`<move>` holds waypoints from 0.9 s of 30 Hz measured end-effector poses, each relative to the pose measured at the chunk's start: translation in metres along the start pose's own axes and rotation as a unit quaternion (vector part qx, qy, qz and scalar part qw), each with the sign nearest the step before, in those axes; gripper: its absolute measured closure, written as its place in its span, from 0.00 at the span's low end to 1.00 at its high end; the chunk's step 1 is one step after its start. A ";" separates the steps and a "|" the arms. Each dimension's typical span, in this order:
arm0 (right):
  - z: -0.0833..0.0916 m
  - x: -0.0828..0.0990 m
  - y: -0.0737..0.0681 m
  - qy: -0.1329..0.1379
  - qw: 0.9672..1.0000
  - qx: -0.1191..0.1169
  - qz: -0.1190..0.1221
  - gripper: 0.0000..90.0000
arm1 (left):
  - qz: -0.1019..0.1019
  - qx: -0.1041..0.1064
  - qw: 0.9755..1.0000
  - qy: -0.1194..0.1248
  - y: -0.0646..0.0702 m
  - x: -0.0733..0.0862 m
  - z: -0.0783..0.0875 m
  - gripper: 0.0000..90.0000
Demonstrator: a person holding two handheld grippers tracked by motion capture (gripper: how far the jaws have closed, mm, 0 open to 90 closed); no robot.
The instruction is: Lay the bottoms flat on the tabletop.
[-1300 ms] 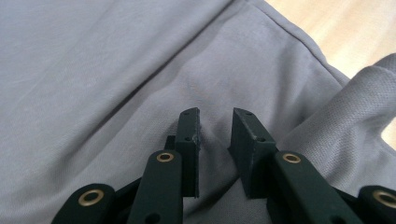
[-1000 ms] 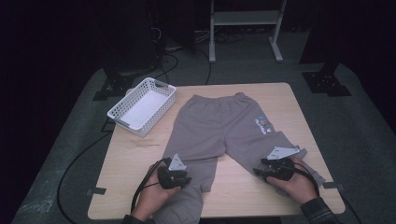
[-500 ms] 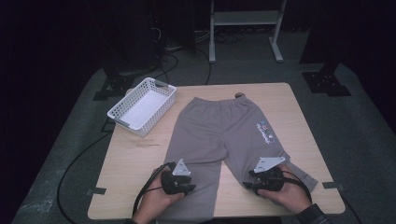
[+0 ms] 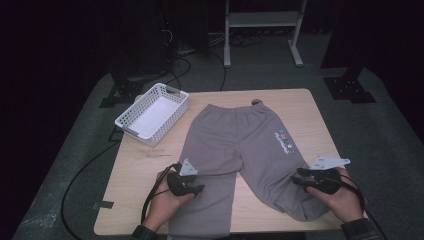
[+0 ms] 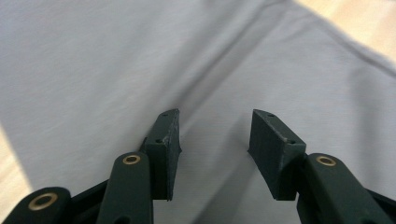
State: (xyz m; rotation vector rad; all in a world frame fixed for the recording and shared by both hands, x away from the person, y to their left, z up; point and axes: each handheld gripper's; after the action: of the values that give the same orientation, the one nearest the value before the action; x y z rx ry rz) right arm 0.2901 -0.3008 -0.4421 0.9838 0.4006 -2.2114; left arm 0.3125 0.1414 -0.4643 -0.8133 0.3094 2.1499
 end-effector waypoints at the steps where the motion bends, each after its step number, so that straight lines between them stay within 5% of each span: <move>1: 0.002 0.003 0.002 0.000 1.000 0.004 -0.005 0.67 | 0.005 -0.001 1.000 0.003 -0.003 0.000 -0.001 0.58; 6: 0.014 0.018 0.013 -0.035 0.999 0.017 -0.018 0.83 | 0.012 -0.009 1.000 0.004 -0.009 -0.002 -0.004 0.57; 12: 0.006 0.032 0.009 -0.114 0.993 -0.011 -0.008 0.95 | 0.010 -0.011 1.000 0.002 -0.010 -0.004 -0.005 0.57; 19: -0.001 0.026 -0.015 -0.120 0.989 -0.074 0.043 0.99 | 0.009 -0.009 1.000 0.002 -0.009 -0.004 -0.006 0.57; 27: -0.016 0.013 -0.051 -0.123 0.977 -0.146 0.097 0.99 | 0.004 -0.005 1.000 0.001 -0.008 -0.005 -0.006 0.57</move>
State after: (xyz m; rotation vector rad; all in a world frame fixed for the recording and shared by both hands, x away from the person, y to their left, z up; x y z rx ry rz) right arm 0.2575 -0.2616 -0.4621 0.5588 0.4776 -1.9958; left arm 0.3232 0.1406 -0.4656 -0.8215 0.3042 2.1602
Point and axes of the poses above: each handheld gripper's, and its own axes: z roughly backward along the jaws, x roughly out of its underside, y roughly to its right, and after that the axes turned 2 degrees about -x, right-handed
